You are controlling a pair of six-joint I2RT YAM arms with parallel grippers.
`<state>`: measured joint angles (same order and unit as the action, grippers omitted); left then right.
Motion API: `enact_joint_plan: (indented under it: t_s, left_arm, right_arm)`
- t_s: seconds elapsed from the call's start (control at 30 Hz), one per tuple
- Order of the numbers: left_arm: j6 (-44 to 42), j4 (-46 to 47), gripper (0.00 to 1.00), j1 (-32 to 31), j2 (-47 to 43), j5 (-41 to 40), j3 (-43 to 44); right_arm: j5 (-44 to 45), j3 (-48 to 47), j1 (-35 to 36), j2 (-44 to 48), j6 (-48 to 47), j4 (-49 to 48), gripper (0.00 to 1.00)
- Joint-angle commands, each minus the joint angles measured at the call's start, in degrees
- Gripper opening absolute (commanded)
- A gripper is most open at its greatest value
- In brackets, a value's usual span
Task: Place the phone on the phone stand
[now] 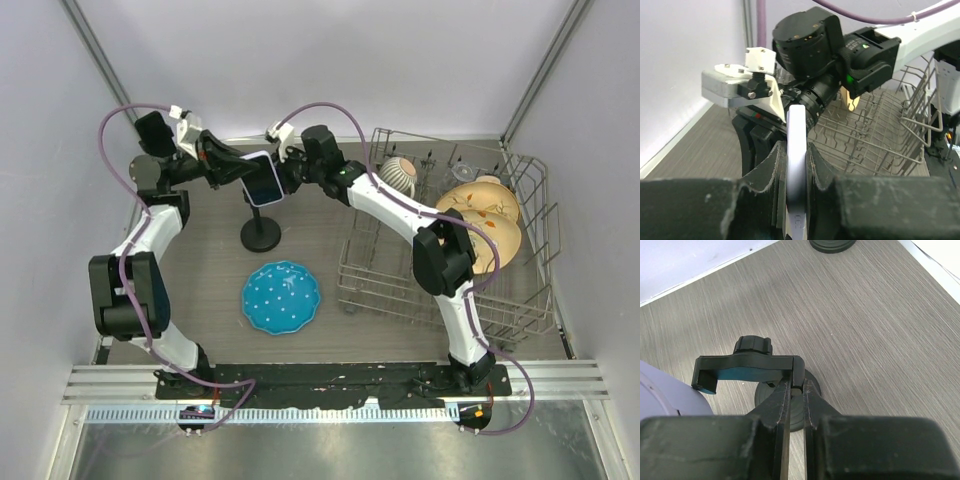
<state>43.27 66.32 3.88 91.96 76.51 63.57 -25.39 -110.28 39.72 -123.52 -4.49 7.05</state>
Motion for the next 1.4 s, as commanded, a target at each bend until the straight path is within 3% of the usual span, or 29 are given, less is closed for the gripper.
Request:
enact_joint_plan:
  t_s: [0.0,0.23,0.43,0.63,0.97,1.13,1.27,1.37]
  left_arm:
    - [2.6,10.8,0.0,-0.8,2.6,3.1,5.2]
    - [10.4,22.3,0.0,-2.7,4.8,1.6,3.4]
    - [-3.6,11.1,0.0,-3.4,3.0,1.2,1.4]
    - [-6.0,7.5,0.0,-2.9,7.4,2.1,5.9]
    - [-3.6,7.9,0.0,-1.6,13.7,5.7,12.4]
    - [4.8,16.8,0.0,-1.7,17.7,6.9,16.1]
    - [5.6,18.2,0.0,-0.5,17.3,4.7,14.7]
    - [2.4,17.8,0.0,1.6,13.5,0.1,6.7]
  right_arm:
    - [-7.7,-4.9,0.0,-1.5,0.6,1.9,0.01]
    - [-8.0,-4.6,-0.3,-1.7,7.4,-0.8,0.01]
    - [-10.3,-2.2,-0.1,0.1,9.8,-4.8,0.01]
    - [-12.8,-1.7,-0.3,0.2,7.3,-3.9,0.01]
    - [-19.3,0.8,-1.8,1.2,6.3,-6.8,0.01]
    - [-21.8,0.2,-1.8,0.8,5.6,-6.3,0.01]
    - [-13.5,2.3,-2.0,1.8,6.4,-9.2,0.01]
    - [1.1,9.8,-1.7,4.9,11.7,-19.5,0.01]
